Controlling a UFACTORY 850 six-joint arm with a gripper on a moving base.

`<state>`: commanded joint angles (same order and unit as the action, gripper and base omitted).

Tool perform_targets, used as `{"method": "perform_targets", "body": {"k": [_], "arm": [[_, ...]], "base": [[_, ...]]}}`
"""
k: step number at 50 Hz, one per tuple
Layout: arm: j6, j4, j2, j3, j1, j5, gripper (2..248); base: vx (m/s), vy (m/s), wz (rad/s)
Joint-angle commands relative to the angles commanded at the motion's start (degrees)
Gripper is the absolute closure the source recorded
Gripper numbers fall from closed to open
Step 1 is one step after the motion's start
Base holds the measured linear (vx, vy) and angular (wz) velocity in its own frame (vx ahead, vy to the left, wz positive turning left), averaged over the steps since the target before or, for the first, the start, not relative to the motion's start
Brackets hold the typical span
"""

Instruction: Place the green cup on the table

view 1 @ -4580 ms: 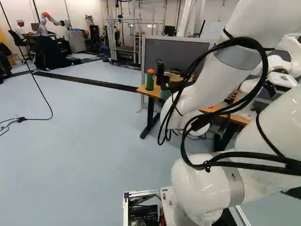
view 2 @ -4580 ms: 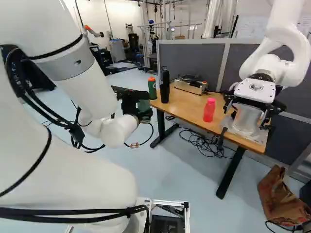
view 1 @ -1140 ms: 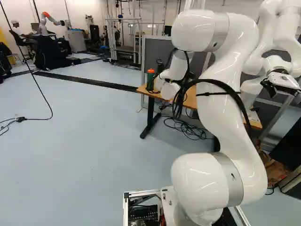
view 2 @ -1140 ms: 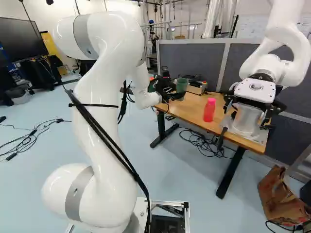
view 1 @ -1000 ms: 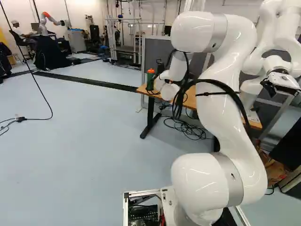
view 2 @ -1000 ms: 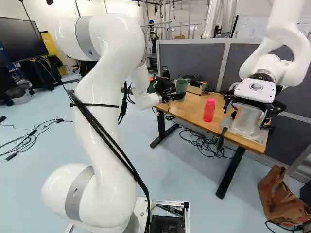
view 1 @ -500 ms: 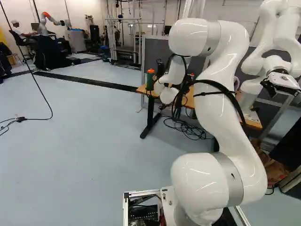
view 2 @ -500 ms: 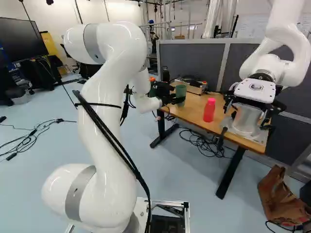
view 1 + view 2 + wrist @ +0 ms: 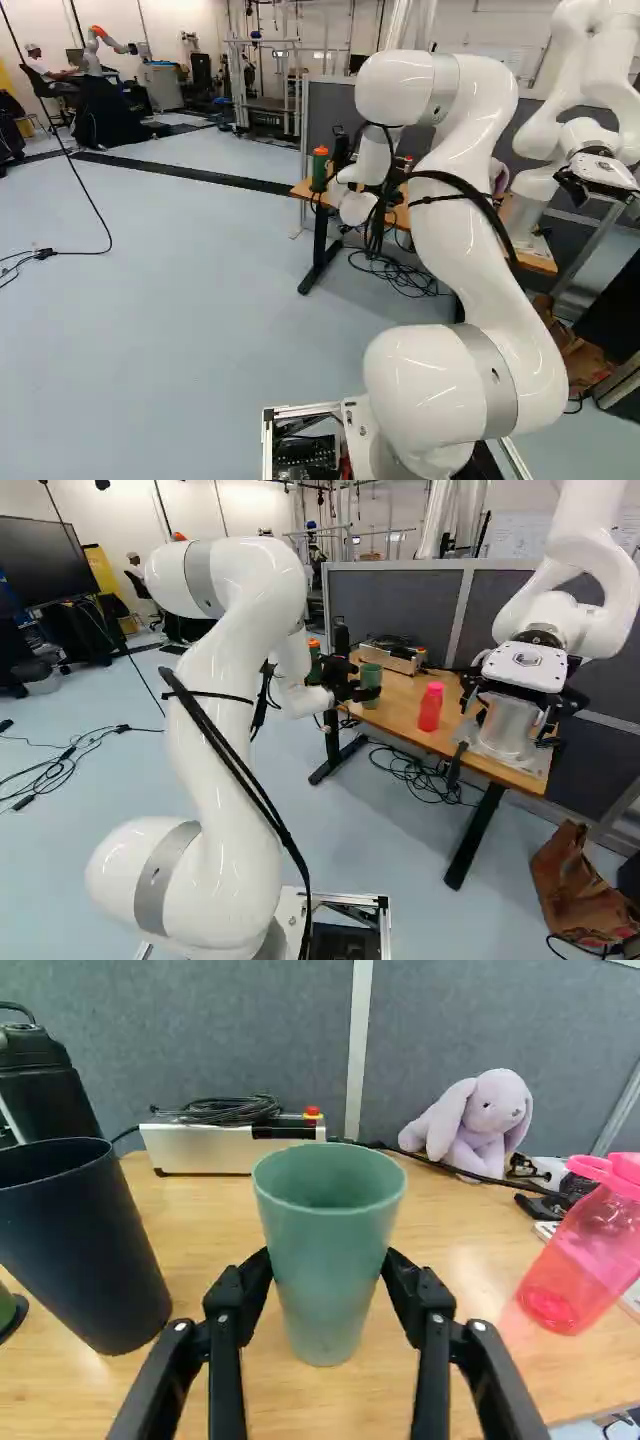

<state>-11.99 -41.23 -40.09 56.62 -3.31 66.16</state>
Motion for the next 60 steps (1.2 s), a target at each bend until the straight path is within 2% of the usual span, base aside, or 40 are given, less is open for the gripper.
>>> {"method": "perform_targets", "body": {"k": [3,4,9,10,14,15,29,60], "arm": [[0.0,0.0,-0.01,0.0,0.0,0.0,93],[0.0,0.0,-0.01,0.0,0.0,0.0,58],[0.0,0.0,-0.01,0.0,0.0,0.0,58],[0.0,0.0,-0.01,0.0,0.0,0.0,23],[0.0,0.0,-0.01,0.0,0.0,0.0,23],[0.0,0.0,-0.01,0.0,0.0,0.0,3],[0.0,0.0,1.44,-1.03,-0.03,0.0,3],[0.0,0.0,11.02,-11.71,0.18,0.0,3]], "base": [[0.0,0.0,0.0],[0.0,0.0,0.0],[0.0,0.0,0.0],[0.0,0.0,0.0],[0.0,0.0,0.0],[0.0,0.0,0.0],[0.0,0.0,0.0],[0.0,0.0,0.0]]}}
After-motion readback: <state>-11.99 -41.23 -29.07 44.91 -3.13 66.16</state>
